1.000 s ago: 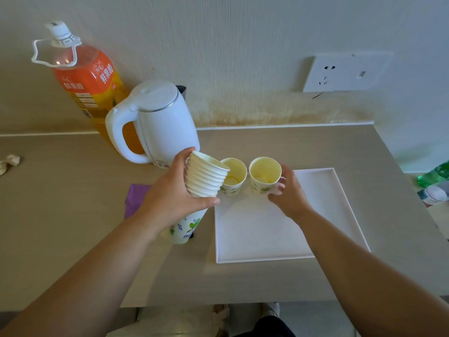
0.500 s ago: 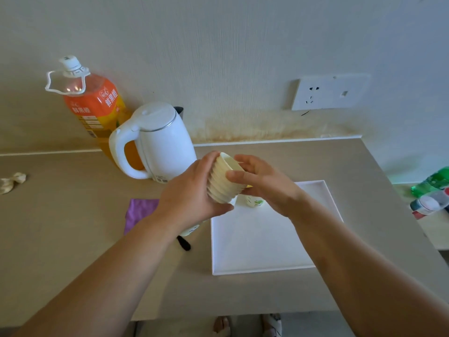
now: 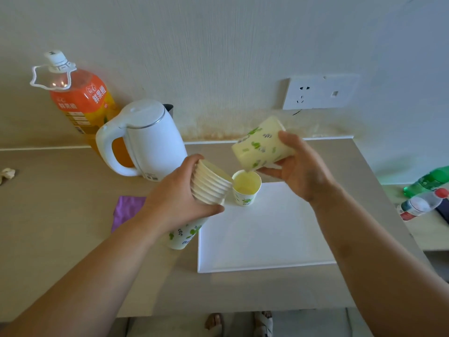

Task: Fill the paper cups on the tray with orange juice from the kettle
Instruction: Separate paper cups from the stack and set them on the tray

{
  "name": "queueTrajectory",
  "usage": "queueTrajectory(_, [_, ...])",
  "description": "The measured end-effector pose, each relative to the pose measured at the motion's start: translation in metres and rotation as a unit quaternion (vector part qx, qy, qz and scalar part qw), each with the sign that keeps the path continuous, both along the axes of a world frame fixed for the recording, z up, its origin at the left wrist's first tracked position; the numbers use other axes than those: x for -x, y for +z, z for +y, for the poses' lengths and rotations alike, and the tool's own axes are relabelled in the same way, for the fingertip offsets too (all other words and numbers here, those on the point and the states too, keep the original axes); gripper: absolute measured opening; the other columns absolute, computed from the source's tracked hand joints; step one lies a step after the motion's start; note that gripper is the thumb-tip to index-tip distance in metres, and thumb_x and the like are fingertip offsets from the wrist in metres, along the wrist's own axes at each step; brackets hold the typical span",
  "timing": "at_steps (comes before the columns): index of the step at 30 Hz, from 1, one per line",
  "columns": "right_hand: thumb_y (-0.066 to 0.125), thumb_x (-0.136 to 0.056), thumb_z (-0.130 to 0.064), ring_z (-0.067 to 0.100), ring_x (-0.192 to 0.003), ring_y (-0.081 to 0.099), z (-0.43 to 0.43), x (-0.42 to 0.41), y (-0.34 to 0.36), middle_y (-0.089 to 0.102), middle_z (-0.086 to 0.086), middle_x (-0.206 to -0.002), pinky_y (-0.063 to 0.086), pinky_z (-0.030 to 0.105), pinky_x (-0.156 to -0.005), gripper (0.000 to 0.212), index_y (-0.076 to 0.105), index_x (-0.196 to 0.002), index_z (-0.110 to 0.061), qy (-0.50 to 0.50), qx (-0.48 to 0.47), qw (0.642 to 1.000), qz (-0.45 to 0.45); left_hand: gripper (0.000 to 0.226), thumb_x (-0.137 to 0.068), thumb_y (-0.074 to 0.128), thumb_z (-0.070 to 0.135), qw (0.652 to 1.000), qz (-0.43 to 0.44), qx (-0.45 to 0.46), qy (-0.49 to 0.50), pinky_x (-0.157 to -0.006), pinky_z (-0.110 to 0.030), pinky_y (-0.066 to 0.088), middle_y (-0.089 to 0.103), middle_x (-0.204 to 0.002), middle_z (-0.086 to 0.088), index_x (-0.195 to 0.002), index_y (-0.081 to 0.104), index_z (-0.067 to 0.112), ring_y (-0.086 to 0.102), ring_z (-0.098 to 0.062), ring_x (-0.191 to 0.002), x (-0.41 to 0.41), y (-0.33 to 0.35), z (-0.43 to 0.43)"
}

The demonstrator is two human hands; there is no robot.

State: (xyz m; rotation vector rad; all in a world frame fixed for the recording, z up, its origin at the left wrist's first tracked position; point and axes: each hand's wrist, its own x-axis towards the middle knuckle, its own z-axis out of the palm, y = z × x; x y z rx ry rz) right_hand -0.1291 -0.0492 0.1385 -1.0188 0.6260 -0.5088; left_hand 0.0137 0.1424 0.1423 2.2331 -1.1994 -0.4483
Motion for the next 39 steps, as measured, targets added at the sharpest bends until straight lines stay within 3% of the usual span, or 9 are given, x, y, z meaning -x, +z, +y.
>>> queueTrajectory(4, [0.074, -0.076, -0.029, 0.019, -0.105, 0.063, -0.024, 0.029, -0.026, 0.059, 0.002, -0.117, 0.056, 0.041, -0.082, 0.05, 0.05, -0.12, -0.023, -0.071, 0.133, 0.984, 0.093, 0.096, -0.055, 0.087, 0.045, 0.999, 0.032, 0.028, 0.021, -0.087, -0.035, 0.048, 0.051, -0.107, 0.019, -0.133, 0.032, 0.035, 0.054, -0.011, -0.102, 0.0, -0.005, 0.0])
queueTrajectory(8, [0.081, -0.072, -0.02, 0.021, -0.114, 0.055, -0.039, 0.045, -0.079, 0.051, -0.001, -0.12, 0.051, 0.048, -0.093, 0.074, 0.039, -0.133, -0.024, -0.051, 0.197, 0.953, 0.225, 0.094, -0.056, 0.087, 0.041, 0.998, 0.041, 0.041, 0.032, -0.086, -0.033, 0.048, 0.047, -0.103, 0.027, -0.133, 0.033, 0.032, 0.053, -0.009, -0.098, 0.004, -0.008, -0.006])
queueTrajectory(14, [0.084, -0.047, -0.052, 0.017, -0.106, 0.055, -0.039, 0.04, -0.118, 0.054, -0.001, -0.113, 0.049, 0.037, -0.093, 0.102, 0.041, -0.136, -0.032, -0.001, 0.311, 0.888, 0.34, 0.095, -0.057, 0.087, 0.039, 0.997, 0.049, 0.043, 0.051, -0.084, -0.029, 0.045, 0.048, -0.103, 0.022, -0.134, 0.032, 0.032, 0.052, -0.008, -0.097, 0.009, -0.011, -0.008])
queueTrajectory(18, [0.079, -0.036, -0.066, 0.016, -0.101, 0.058, -0.044, 0.038, -0.124, 0.056, -0.002, -0.112, 0.05, 0.034, -0.09, 0.117, 0.034, -0.14, -0.038, 0.006, 0.325, 0.874, 0.361, 0.096, -0.056, 0.088, 0.04, 0.996, 0.061, 0.035, 0.057, -0.087, -0.03, 0.046, 0.048, -0.105, 0.028, -0.133, 0.031, 0.036, 0.053, -0.008, -0.102, 0.011, -0.015, -0.006])
queueTrajectory(21, [0.091, -0.047, -0.045, 0.015, -0.109, 0.056, -0.044, 0.041, -0.13, 0.055, -0.001, -0.121, 0.047, 0.035, -0.096, 0.124, 0.022, -0.149, -0.029, 0.019, 0.314, 0.89, 0.33, 0.099, -0.051, 0.088, 0.048, 0.995, 0.071, 0.027, 0.062, -0.091, -0.036, 0.047, 0.047, -0.106, 0.031, -0.13, 0.03, 0.042, 0.053, -0.007, -0.104, 0.014, -0.018, -0.003])
queueTrajectory(24, [0.093, -0.053, -0.021, 0.021, -0.115, 0.058, -0.043, 0.045, -0.138, 0.06, 0.005, -0.122, 0.051, 0.041, -0.094, 0.105, 0.037, -0.142, -0.016, 0.021, 0.291, 0.912, 0.289, 0.102, -0.04, 0.076, 0.064, 0.995, 0.073, 0.022, 0.067, -0.093, -0.038, 0.047, 0.048, -0.107, 0.031, -0.128, 0.028, 0.046, 0.053, -0.007, -0.105, 0.017, -0.018, -0.001])
queueTrajectory(29, [0.089, -0.058, -0.032, -0.001, -0.081, 0.064, -0.037, 0.045, -0.133, 0.068, -0.015, -0.085, 0.05, 0.019, -0.067, 0.053, 0.061, -0.103, -0.035, -0.018, 0.345, 0.888, 0.302, 0.102, -0.044, 0.078, 0.058, 0.994, 0.07, 0.013, 0.078, -0.094, -0.039, 0.046, 0.051, -0.114, 0.021, -0.132, 0.029, 0.043, 0.053, -0.009, -0.108, 0.02, -0.018, -0.001])
queueTrajectory(35, [0.083, -0.07, -0.012, 0.0, -0.07, 0.053, -0.032, 0.039, -0.128, 0.06, -0.003, -0.086, 0.039, 0.002, -0.055, 0.049, 0.06, -0.113, -0.007, -0.007, 0.325, 0.902, 0.285, 0.102, -0.056, 0.087, 0.043, 0.995, 0.063, 0.011, 0.076, -0.096, -0.037, 0.044, 0.05, -0.121, 0.015, -0.138, 0.028, 0.035, 0.051, -0.011, -0.112, 0.024, -0.018, -0.004])
queueTrajectory(39, [0.081, -0.067, -0.004, 0.012, -0.093, 0.059, -0.038, 0.045, -0.127, 0.059, -0.004, -0.102, 0.048, 0.019, -0.07, 0.066, 0.052, -0.125, -0.015, 0.014, 0.328, 0.893, 0.307, 0.102, -0.056, 0.086, 0.043, 0.996, 0.054, 0.005, 0.064, -0.092, -0.033, 0.043, 0.048, -0.119, 0.017, -0.139, 0.027, 0.035, 0.05, -0.008, -0.11, 0.027, -0.018, -0.009])
